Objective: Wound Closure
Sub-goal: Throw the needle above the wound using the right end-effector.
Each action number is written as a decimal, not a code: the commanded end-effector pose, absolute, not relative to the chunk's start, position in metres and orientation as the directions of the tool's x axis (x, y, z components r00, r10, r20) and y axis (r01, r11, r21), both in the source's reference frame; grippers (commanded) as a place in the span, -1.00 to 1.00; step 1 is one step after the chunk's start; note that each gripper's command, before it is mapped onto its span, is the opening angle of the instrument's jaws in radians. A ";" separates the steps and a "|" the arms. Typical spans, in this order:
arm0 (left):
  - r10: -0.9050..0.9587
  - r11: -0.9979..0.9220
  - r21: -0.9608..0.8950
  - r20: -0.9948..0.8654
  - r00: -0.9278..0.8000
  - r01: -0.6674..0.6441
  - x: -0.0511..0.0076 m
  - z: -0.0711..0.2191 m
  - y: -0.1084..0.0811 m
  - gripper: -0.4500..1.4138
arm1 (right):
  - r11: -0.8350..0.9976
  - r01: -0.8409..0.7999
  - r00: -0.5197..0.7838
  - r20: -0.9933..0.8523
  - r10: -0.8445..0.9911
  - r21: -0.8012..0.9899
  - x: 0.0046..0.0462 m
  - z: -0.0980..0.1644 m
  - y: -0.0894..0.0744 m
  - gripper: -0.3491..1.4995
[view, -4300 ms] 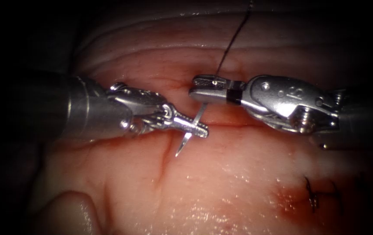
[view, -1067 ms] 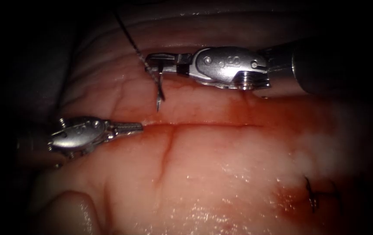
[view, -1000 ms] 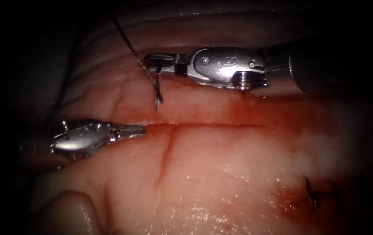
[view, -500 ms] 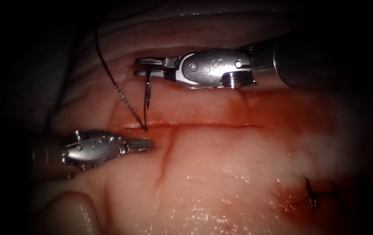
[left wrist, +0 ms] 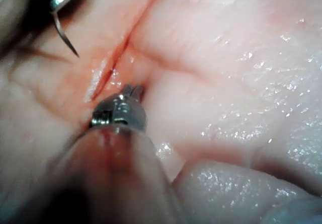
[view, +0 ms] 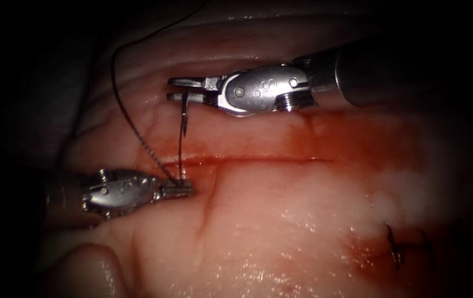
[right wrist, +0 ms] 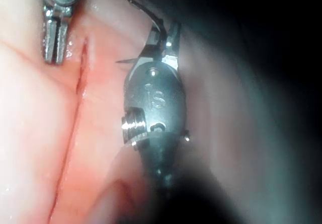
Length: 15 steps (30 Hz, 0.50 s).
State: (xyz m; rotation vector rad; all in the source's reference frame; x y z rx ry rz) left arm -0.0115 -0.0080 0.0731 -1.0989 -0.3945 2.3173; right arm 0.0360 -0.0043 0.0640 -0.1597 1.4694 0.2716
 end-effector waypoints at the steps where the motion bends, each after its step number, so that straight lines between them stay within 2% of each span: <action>1: 0.584 -0.811 -0.473 -0.622 -0.521 -0.344 -0.0121 0.074 -0.008 -0.68 | 0.960 -0.276 0.077 -0.994 0.081 0.057 0.0369 0.065 -0.005 -1.00; 15: 0.591 -0.805 -0.484 -0.618 -0.519 -0.342 -0.0121 0.072 -0.009 -0.68 | 0.965 -0.263 0.107 -0.994 0.030 0.001 0.0373 0.066 -0.005 -1.00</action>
